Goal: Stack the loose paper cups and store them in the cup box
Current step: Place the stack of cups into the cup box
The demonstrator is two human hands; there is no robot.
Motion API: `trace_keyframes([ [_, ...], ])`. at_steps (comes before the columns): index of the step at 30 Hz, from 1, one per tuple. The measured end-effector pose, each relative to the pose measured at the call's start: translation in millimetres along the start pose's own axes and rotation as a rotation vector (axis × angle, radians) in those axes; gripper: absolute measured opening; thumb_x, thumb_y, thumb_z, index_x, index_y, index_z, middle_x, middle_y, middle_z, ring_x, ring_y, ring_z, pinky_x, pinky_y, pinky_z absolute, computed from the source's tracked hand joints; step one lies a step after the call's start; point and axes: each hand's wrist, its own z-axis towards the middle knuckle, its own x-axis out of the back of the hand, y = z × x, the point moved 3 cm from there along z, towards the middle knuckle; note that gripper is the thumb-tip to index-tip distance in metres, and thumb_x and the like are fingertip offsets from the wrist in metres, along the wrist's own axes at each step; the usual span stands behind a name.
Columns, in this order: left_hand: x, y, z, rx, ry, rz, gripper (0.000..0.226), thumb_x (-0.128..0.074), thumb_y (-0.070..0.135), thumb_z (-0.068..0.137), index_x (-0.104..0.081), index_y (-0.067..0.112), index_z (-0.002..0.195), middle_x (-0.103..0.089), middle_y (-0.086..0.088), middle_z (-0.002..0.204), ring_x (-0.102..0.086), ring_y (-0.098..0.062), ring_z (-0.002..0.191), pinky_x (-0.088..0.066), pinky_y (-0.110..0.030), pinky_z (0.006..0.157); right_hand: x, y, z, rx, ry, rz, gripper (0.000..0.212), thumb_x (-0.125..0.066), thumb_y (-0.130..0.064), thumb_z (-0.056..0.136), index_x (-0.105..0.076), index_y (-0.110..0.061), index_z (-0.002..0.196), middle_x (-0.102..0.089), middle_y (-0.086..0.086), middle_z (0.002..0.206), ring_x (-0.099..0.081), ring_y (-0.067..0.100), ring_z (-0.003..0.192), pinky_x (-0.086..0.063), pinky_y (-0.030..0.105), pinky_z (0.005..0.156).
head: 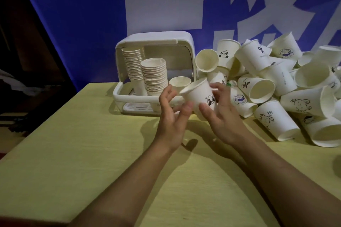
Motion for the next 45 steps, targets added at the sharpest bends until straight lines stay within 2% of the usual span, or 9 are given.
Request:
trace_keyframes([
  [3, 7, -5, -6, 0.041, -0.032, 0.03, 0.078, -0.072, 0.047, 0.084, -0.02, 0.045, 0.142, -0.047, 0.009, 0.138, -0.06, -0.006, 0.112, -0.055, -0.022, 0.083, -17, 0, -5, -0.051, -0.144, 0.183, 0.03, -0.04, -0.041, 0.101, -0.049, -0.03, 0.127, -0.061, -0.007, 0.119, -0.061, 0.004, 0.102, -0.053, 0.025, 0.078],
  [6, 18, -9, -4, 0.053, 0.015, 0.081, 0.083, -0.076, 0.031, 0.085, -0.015, 0.048, 0.14, -0.05, 0.003, 0.137, -0.058, -0.006, 0.112, -0.053, -0.021, 0.084, -10, 6, 2, 0.042, 0.04, -0.049, 0.025, -0.041, -0.028, 0.101, -0.062, -0.031, 0.114, -0.062, -0.006, 0.118, -0.055, 0.011, 0.113, -0.049, 0.038, 0.091],
  [12, 21, 2, -6, 0.071, 0.009, 0.264, 0.088, -0.077, 0.051, 0.064, -0.024, 0.059, 0.134, -0.048, 0.007, 0.138, -0.055, -0.018, 0.116, -0.053, -0.045, 0.096, -7, 36, 14, -0.103, -0.111, -0.805, 0.073, -0.056, -0.036, 0.091, -0.021, -0.03, 0.154, -0.03, -0.006, 0.157, -0.014, 0.019, 0.148, -0.016, 0.05, 0.115],
  [18, 24, -1, -7, 0.117, -0.078, 0.263, 0.084, -0.079, 0.045, 0.068, -0.03, 0.064, 0.135, -0.047, 0.011, 0.136, -0.055, -0.02, 0.116, -0.054, -0.049, 0.095, -7, 43, 18, -0.056, -0.068, -0.862, 0.08, -0.068, -0.033, 0.081, -0.029, -0.029, 0.15, -0.04, 0.007, 0.138, -0.036, 0.029, 0.128, -0.028, 0.039, 0.106],
  [26, 25, -5, -7, 0.14, -0.146, 0.376, 0.095, -0.08, 0.038, 0.08, -0.013, 0.059, 0.144, -0.042, 0.011, 0.135, -0.055, -0.015, 0.109, -0.053, -0.031, 0.075, -7, 41, 18, -0.068, -0.009, -0.989, 0.075, -0.065, -0.043, 0.079, -0.034, -0.026, 0.146, -0.048, 0.006, 0.137, -0.039, 0.032, 0.116, -0.031, 0.044, 0.092],
  [30, 23, -2, -10, 0.171, -0.271, 0.385, 0.086, -0.078, 0.039, 0.082, -0.02, 0.072, 0.137, -0.046, 0.019, 0.132, -0.056, -0.006, 0.101, -0.054, -0.015, 0.055, 9, 34, 17, -0.209, 0.094, -0.564, 0.081, -0.067, -0.049, 0.079, -0.028, -0.034, 0.149, -0.045, 0.006, 0.134, -0.045, 0.028, 0.121, -0.037, 0.044, 0.101],
  [34, 19, 1, -13, 0.143, -0.315, 0.399, 0.094, -0.08, 0.04, 0.08, -0.016, 0.077, 0.137, -0.05, 0.02, 0.132, -0.061, -0.006, 0.103, -0.063, -0.031, 0.072, 19, 2, 10, -0.188, 0.21, 0.134, 0.07, -0.064, -0.033, 0.089, -0.025, -0.051, 0.145, -0.053, -0.009, 0.115, -0.061, 0.009, 0.098, -0.052, 0.025, 0.08],
  [41, 22, 1, -12, 0.093, -0.178, 0.355, 0.114, -0.083, 0.043, 0.075, 0.004, 0.071, 0.143, -0.046, 0.005, 0.146, -0.059, -0.009, 0.114, -0.056, -0.044, 0.091, -13, -11, 1, -0.12, 0.055, 0.225, 0.044, -0.054, -0.038, 0.088, -0.053, -0.045, 0.132, -0.055, 0.003, 0.114, -0.057, 0.001, 0.102, -0.043, 0.011, 0.087],
  [45, 31, 7, -7, 0.022, -0.027, 0.331, 0.085, -0.077, 0.055, 0.073, -0.023, 0.068, 0.137, -0.05, 0.011, 0.138, -0.061, -0.004, 0.107, -0.059, -0.044, 0.086, -23, -9, -9, -0.137, -0.015, 0.239, 0.04, -0.045, -0.039, 0.102, -0.049, -0.038, 0.142, -0.052, -0.002, 0.129, -0.051, -0.006, 0.114, -0.042, 0.012, 0.093],
])
